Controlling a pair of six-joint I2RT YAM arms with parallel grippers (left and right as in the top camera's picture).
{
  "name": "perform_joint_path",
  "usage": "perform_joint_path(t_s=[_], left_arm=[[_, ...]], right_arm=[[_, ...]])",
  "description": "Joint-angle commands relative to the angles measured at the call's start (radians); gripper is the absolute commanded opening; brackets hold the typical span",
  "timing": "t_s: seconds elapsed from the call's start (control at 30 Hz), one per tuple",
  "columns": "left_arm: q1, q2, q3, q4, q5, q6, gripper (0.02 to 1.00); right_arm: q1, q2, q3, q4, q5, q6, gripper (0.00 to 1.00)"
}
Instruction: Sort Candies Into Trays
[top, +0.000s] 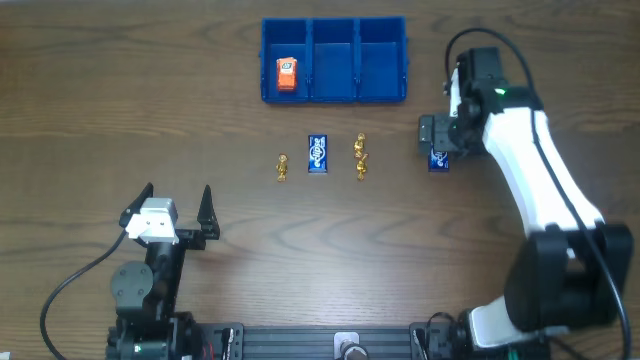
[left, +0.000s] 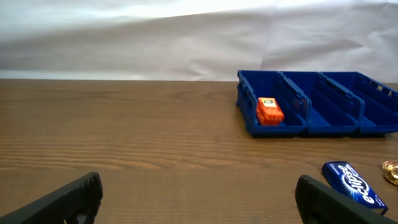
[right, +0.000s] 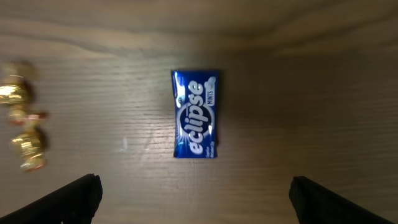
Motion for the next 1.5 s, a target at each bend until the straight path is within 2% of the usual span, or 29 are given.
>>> perform_joint_path(t_s=[0.03, 0.53, 0.6, 0.73, 0.8, 1.0, 1.2, 1.5], left_arm=[[-0.003, -0.006, -0.019, -0.034, 0.018, 0.015, 0.998], [-0.004, -0.006, -0.019, -0.034, 0.018, 0.015, 0.998], [-0.003, -0.006, -0.019, -0.034, 0.018, 0.015, 0.998], [-0.004, -0.006, -0.019, -0.034, 0.018, 0.015, 0.998], [-0.003, -0.006, -0.019, -0.034, 0.018, 0.015, 0.998], [-0.003, -0.006, -0.019, -0.034, 0.018, 0.015, 0.998], [-0.004, -0.006, -0.019, -0.034, 0.018, 0.015, 0.996], [-0.004, -0.006, -0.019, -0.034, 0.018, 0.015, 0.998]], right_arm=[[-0.005, 0.111, 0.022, 0.026, -0.009, 0.031, 0.998], [-0.012, 0.279, 0.022, 0.108, -0.008, 0.03, 0.996], [-0.013, 0.279, 0.022, 0.111, -0.008, 0.03, 0.943], [-0.013, 0.279, 0.022, 0.114, -0.008, 0.031, 0.691], [-0.013, 0.279, 0.022, 0.114, -0.008, 0.031, 0.599], [-0.013, 0.279, 0.022, 0.113, -0.004, 0.031, 0.397], [-0.013, 0.279, 0.022, 0.114, -0.005, 0.031, 0.279], [-0.01, 0.185, 0.047, 0.103, -0.008, 0.052, 0.275]])
